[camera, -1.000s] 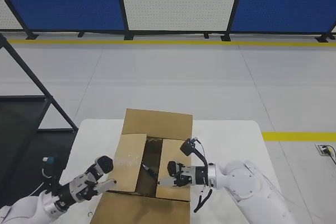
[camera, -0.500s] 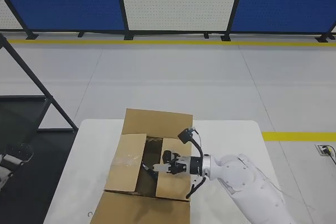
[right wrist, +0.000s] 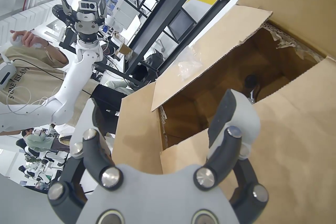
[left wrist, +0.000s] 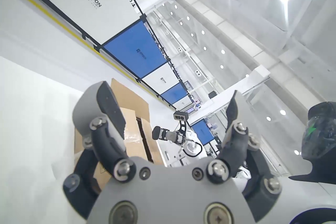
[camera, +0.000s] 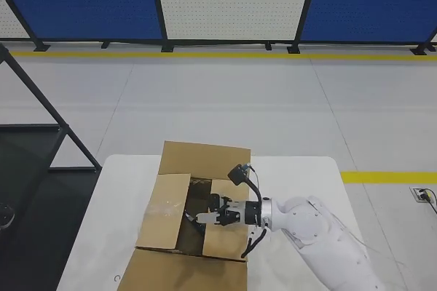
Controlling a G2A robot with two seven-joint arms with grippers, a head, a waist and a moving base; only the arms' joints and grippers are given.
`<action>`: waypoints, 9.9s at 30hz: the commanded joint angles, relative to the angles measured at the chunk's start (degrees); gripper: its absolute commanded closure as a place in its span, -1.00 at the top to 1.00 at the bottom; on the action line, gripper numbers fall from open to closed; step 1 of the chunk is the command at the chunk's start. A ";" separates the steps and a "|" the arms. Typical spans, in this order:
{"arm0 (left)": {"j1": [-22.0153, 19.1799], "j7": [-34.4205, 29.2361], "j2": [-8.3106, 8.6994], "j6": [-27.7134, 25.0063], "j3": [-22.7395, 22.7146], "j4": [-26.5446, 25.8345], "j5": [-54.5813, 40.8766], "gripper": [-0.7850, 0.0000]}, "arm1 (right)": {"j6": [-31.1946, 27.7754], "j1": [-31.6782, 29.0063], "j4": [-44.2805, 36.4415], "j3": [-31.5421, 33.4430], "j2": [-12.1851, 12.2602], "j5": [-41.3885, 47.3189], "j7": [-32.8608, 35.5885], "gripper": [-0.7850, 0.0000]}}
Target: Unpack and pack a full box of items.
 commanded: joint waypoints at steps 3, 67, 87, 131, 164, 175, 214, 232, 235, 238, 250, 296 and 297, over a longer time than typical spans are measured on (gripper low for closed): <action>-0.22 1.28 -0.20 4.13 1.80 -0.20 -1.71 1.00 | 0.15 -1.31 -0.89 0.18 0.02 -0.12 -1.82 1.00; -25.93 52.14 -7.15 12.95 47.57 22.47 121.03 0.72 | -3.14 -7.64 -4.57 2.86 0.43 1.04 -3.52 1.00; -20.96 55.73 -7.32 15.10 43.94 17.75 120.56 -0.18 | -5.86 -5.25 -1.81 1.04 -0.36 6.37 0.10 1.00; -17.91 55.72 -8.24 14.74 38.29 13.92 117.51 -1.00 | 8.22 9.17 11.58 -16.92 -10.57 15.52 4.37 1.00; -17.53 55.01 -8.65 15.16 33.24 12.24 116.84 -1.00 | 8.26 9.80 17.61 -15.53 -13.62 14.44 7.61 1.00; -16.94 55.04 -8.78 14.91 32.00 11.33 116.98 -1.00 | 9.02 9.59 18.56 -14.79 -14.16 13.63 8.18 1.00; -17.23 54.79 -9.59 13.97 31.71 10.63 117.47 -1.00 | 24.00 3.76 10.49 -6.40 -11.27 6.51 11.41 1.00; -17.45 54.70 -9.94 13.98 31.78 11.31 118.01 -1.00 | 16.31 8.25 23.19 -9.82 -15.02 13.41 10.63 -0.81; -17.46 54.73 -10.01 14.00 31.91 11.43 118.05 -1.00 | 15.86 8.60 23.91 -9.95 -15.29 13.35 10.68 -1.00; -17.46 54.80 -10.06 14.00 31.91 11.51 118.12 -1.00 | 15.42 8.77 24.39 -9.95 -15.51 13.40 10.55 -1.00; -17.28 55.13 -10.19 14.29 30.85 13.10 117.86 -1.00 | 15.12 8.93 25.72 -9.31 -16.16 14.34 10.19 -1.00; -18.27 55.40 -10.32 14.21 26.42 16.94 116.49 -1.00 | 19.06 7.20 23.73 -4.60 -15.06 11.63 12.67 -1.00; -18.29 55.42 -10.32 14.23 26.32 17.07 116.44 -1.00 | 19.05 7.13 23.69 -4.50 -15.03 11.61 12.68 -1.00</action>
